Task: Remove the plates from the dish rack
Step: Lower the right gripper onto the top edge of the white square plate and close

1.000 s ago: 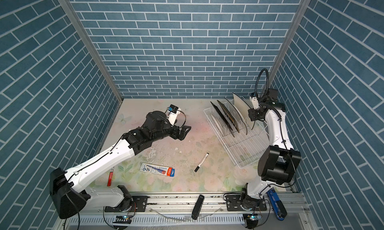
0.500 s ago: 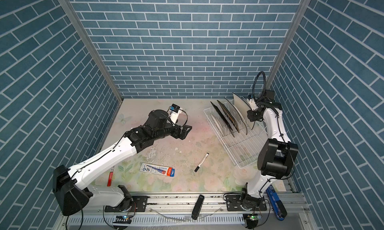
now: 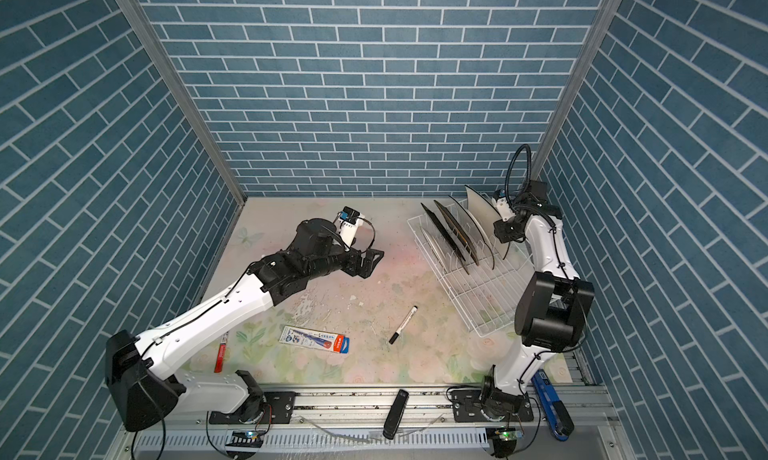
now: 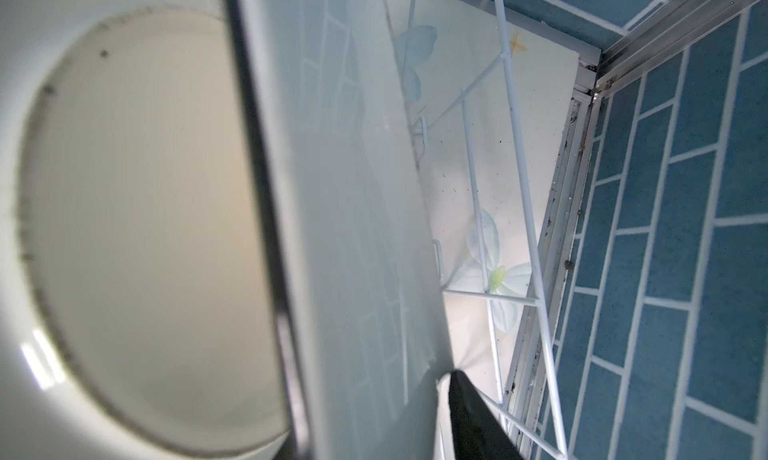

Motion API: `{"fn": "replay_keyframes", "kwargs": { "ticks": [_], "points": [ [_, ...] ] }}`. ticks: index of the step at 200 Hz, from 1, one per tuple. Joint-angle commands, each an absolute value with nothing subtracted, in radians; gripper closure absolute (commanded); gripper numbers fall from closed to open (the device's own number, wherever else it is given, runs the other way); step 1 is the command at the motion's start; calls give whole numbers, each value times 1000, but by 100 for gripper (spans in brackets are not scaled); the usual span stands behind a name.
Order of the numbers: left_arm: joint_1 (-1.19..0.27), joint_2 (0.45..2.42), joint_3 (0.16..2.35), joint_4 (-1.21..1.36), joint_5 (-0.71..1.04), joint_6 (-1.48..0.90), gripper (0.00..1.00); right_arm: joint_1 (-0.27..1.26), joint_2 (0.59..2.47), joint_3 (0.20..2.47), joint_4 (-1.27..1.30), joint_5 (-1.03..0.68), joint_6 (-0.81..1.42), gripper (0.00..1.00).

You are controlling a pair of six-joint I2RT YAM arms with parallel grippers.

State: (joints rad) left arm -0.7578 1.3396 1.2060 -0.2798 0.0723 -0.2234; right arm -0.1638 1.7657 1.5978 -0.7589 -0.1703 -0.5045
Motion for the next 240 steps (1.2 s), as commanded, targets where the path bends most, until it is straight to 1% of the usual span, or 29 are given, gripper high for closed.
{"fn": "replay_keyframes", "kwargs": {
  "ticks": [1, 22, 34, 66, 99, 150, 186, 230, 240],
  "points": [
    [-754, 1335, 1213, -290, 64, -212, 0, -143, 1786, 1642, -760, -152, -567, 55],
    [-753, 1332, 1208, -299, 58, -212, 0, -132, 1797, 1702, -833, -124, -566, 49],
    [-753, 1326, 1203, -301, 50, -212, 0, -128, 1819, 1767, -902, -99, -557, 41],
    [-754, 1320, 1198, -307, 41, -211, 0, -116, 1885, 1933, -1068, -15, -550, 35],
    [-753, 1314, 1197, -314, 41, -209, 0, -95, 1993, 2108, -1193, 31, -543, 35],
    [-752, 1290, 1178, -316, 22, -216, 0, -32, 2098, 2273, -1255, 43, -542, 36],
    [-750, 1285, 1179, -333, 17, -213, 0, -3, 2160, 2341, -1262, 102, -558, 39],
    [-749, 1267, 1183, -362, 6, -204, 1, -6, 2186, 2368, -1253, 85, -575, 43],
    [-749, 1263, 1180, -360, 5, -204, 0, -10, 2225, 2382, -1263, 72, -574, 43]
  ]
}}
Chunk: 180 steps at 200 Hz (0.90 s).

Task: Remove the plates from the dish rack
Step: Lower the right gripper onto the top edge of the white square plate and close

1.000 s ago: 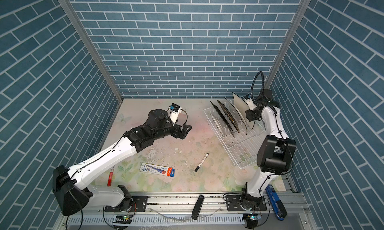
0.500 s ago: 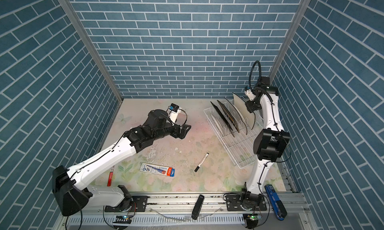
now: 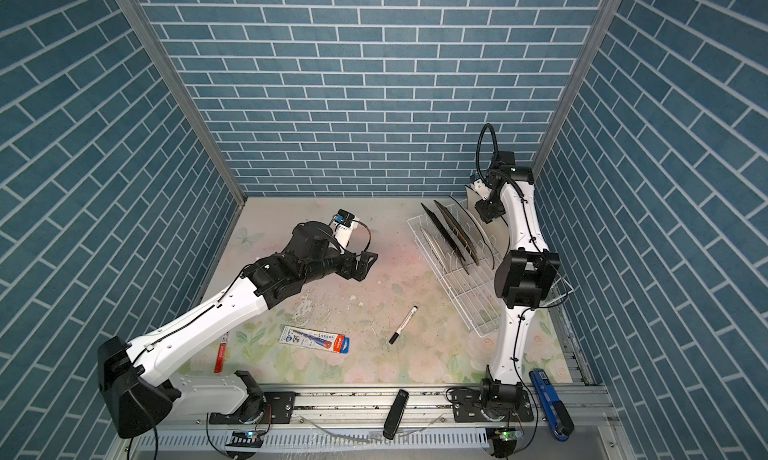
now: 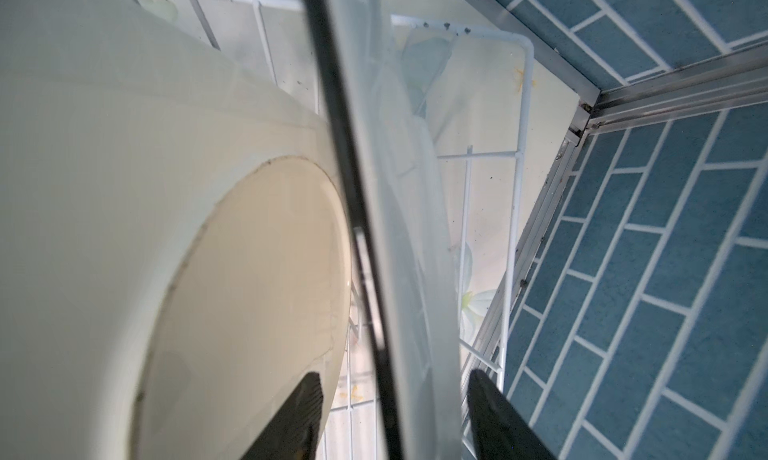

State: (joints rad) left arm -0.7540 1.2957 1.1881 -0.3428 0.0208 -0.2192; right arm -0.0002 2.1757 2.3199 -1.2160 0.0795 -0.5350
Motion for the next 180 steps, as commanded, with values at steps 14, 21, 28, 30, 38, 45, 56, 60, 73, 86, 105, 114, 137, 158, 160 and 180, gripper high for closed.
{"fn": "replay_keyframes", "kwargs": {
  "ticks": [14, 21, 28, 30, 38, 45, 56, 60, 73, 86, 105, 114, 137, 158, 160, 180],
  "points": [
    [-746, 1256, 1180, -359, -3, -206, 0, -11, 2242, 2395, -1273, 70, -571, 45],
    [-744, 1252, 1180, -356, -6, -207, 0, -11, 2246, 2395, -1272, 72, -572, 46],
    [-744, 1248, 1180, -352, -8, -207, 0, -11, 2248, 2395, -1272, 74, -572, 47],
    [-744, 1247, 1180, -352, -9, -207, 0, -12, 2249, 2395, -1272, 75, -571, 47],
    [-742, 1246, 1180, -347, -11, -207, 0, -11, 2251, 2396, -1270, 76, -571, 49],
    [-741, 1246, 1181, -347, -11, -207, 0, -10, 2249, 2395, -1270, 76, -573, 50],
    [-740, 1249, 1183, -348, -10, -206, 0, -10, 2249, 2395, -1269, 78, -574, 52],
    [-739, 1251, 1184, -350, -9, -206, 0, -9, 2249, 2396, -1269, 78, -575, 53],
    [-739, 1258, 1186, -353, -7, -207, 0, -9, 2247, 2394, -1266, 83, -578, 55],
    [-738, 1262, 1186, -354, -5, -210, 0, -8, 2243, 2389, -1264, 87, -580, 57],
    [-738, 1265, 1184, -358, -8, -210, 0, -2, 2233, 2373, -1248, 90, -587, 60],
    [-738, 1264, 1186, -360, -13, -209, 0, 0, 2229, 2369, -1240, 90, -590, 62],
    [-738, 1261, 1190, -365, -25, -206, 0, 4, 2223, 2365, -1234, 99, -594, 68],
    [-738, 1258, 1190, -366, -31, -205, 0, 11, 2217, 2363, -1230, 111, -597, 71],
    [-738, 1258, 1190, -367, -32, -205, 0, 12, 2216, 2362, -1229, 112, -599, 71],
    [-738, 1259, 1192, -377, -38, -204, 0, 19, 2209, 2351, -1221, 123, -603, 71]
  ]
}}
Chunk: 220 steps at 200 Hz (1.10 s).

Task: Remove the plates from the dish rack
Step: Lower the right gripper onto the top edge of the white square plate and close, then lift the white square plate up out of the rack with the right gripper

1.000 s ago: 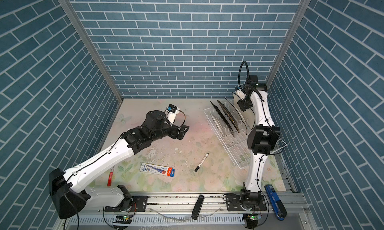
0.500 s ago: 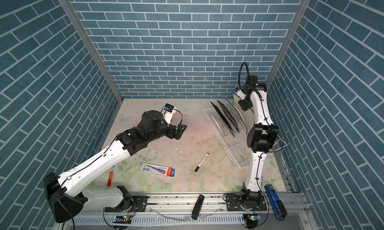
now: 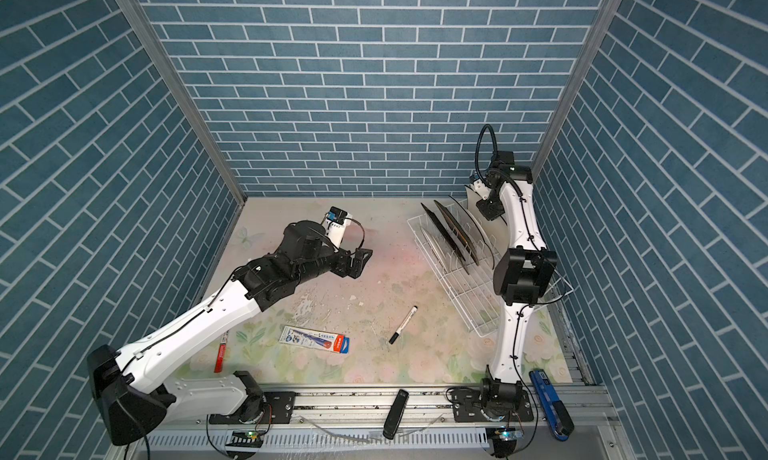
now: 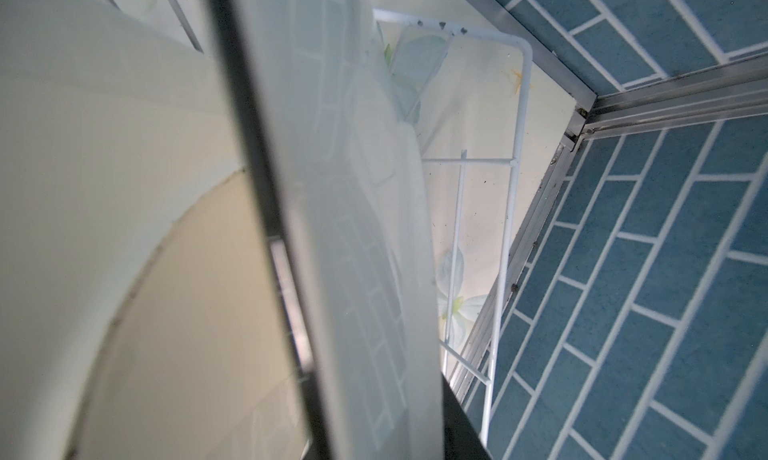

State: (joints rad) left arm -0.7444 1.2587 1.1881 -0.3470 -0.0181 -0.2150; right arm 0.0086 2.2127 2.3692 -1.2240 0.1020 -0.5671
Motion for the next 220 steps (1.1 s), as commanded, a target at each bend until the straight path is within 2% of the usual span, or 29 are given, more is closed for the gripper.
{"fn": "replay_keyframes", "kwargs": {
  "ticks": [1, 71, 99, 175, 220],
  "points": [
    [-738, 1259, 1192, -377, -38, -204, 0, 20, 2209, 2350, -1221, 125, -604, 71],
    [-739, 1244, 1183, -396, -55, -198, 0, 32, 2200, 2347, -1206, 139, -598, 80],
    [-738, 1244, 1182, -399, -55, -195, 0, 35, 2165, 2345, -1204, 148, -598, 88],
    [-738, 1244, 1172, -400, -54, -179, 0, 48, 2157, 2344, -1204, 184, -604, 100],
    [-736, 1240, 1172, -411, -46, -173, 0, 58, 2135, 2343, -1195, 197, -600, 100]
  ]
}}
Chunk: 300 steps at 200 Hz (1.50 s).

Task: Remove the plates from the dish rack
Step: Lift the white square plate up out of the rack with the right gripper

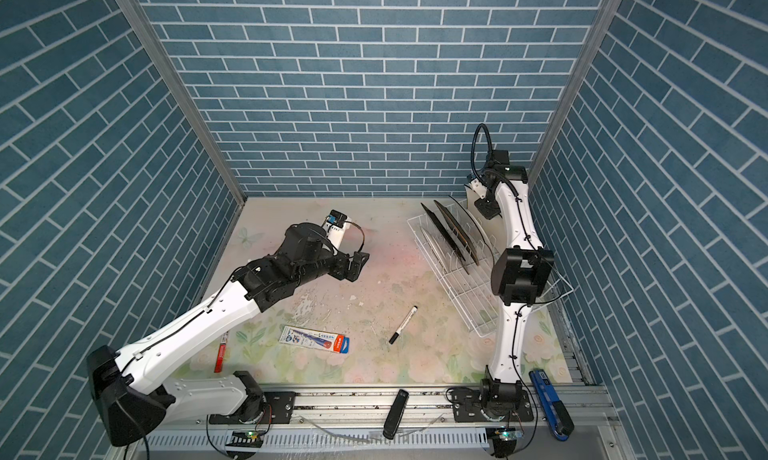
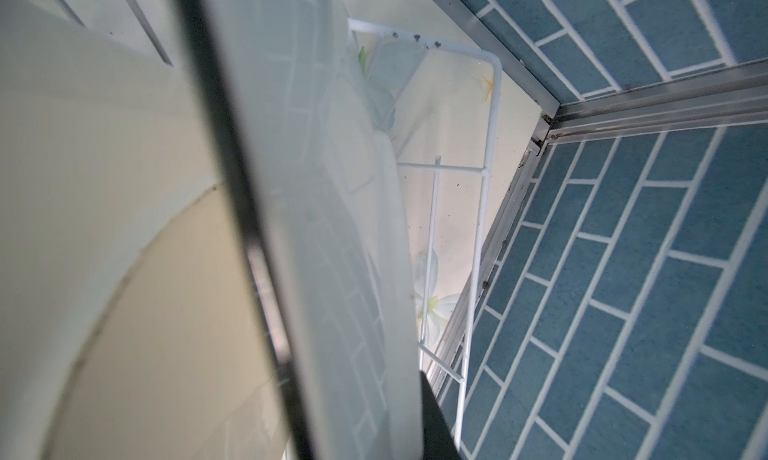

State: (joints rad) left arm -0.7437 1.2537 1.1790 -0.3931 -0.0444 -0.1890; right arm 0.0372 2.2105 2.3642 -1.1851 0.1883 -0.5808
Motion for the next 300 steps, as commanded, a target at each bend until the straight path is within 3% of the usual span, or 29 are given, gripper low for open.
{"fn": "replay_keyframes", "kwargs": {
  "ticks": [1, 300],
  "points": [
    [-736, 1241, 1172, -411, -46, -173, 0, 58, 2134, 2343, -1195, 197, -599, 100],
    [-724, 1107, 1032, -404, -46, -283, 0, 81, 1926, 2422, -1221, 282, -459, 100]
  ]
}}
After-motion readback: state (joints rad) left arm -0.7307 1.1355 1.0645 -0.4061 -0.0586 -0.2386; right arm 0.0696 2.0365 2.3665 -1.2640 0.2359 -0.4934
